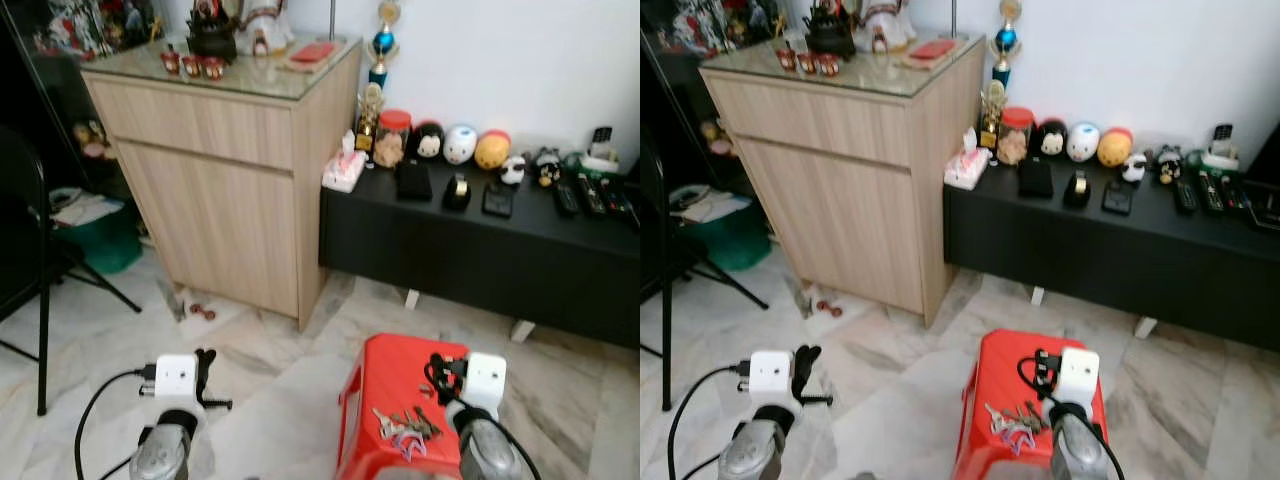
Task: Hang keys on a hook
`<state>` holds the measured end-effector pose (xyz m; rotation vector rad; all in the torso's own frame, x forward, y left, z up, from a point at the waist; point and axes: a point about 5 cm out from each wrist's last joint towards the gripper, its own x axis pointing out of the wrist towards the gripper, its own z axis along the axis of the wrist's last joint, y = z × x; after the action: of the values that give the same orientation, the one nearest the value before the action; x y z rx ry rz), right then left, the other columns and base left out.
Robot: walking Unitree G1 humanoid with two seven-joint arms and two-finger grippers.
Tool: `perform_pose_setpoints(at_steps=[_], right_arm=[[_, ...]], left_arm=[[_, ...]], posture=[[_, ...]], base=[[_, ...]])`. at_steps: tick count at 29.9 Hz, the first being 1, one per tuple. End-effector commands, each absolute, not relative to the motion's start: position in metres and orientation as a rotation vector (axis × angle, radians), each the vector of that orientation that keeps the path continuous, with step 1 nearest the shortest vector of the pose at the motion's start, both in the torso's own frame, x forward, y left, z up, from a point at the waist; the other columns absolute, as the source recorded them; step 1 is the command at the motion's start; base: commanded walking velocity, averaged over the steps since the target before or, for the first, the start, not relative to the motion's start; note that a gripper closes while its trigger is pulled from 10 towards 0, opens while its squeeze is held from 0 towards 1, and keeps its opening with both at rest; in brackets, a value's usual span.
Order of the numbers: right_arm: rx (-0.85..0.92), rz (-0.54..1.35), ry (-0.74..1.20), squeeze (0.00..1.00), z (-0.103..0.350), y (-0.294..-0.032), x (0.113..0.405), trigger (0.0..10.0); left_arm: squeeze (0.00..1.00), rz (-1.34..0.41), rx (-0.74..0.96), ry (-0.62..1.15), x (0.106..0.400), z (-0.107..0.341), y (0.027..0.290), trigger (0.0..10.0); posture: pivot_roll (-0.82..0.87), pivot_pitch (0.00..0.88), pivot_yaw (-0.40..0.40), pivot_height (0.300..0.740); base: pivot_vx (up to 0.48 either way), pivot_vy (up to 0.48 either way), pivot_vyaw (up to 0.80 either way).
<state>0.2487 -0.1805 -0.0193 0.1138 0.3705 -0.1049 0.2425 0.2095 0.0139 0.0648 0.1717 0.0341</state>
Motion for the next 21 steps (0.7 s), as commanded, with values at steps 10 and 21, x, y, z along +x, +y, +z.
perform_pose_setpoints(at_steps=[10,21], right_arm=[[0.112,-0.121,0.383,0.00,-0.0206,-0.1855,0.2504,10.0],[0.111,-0.081,0.388,0.00,-0.0214,-0.1828,0.2511,10.0]], left_arm=[[0.00,0.032,0.044,0.164,0.2479,0.0166,0.2054,10.0],[0.00,0.031,0.043,0.145,0.2529,0.0209,0.2027,10.0]], posture=[[0.15,0.003,-0.036,0.661],[0.15,0.005,-0.040,0.661]], base=[[0.000,0.000,0.00],[0.000,0.000,0.00]])
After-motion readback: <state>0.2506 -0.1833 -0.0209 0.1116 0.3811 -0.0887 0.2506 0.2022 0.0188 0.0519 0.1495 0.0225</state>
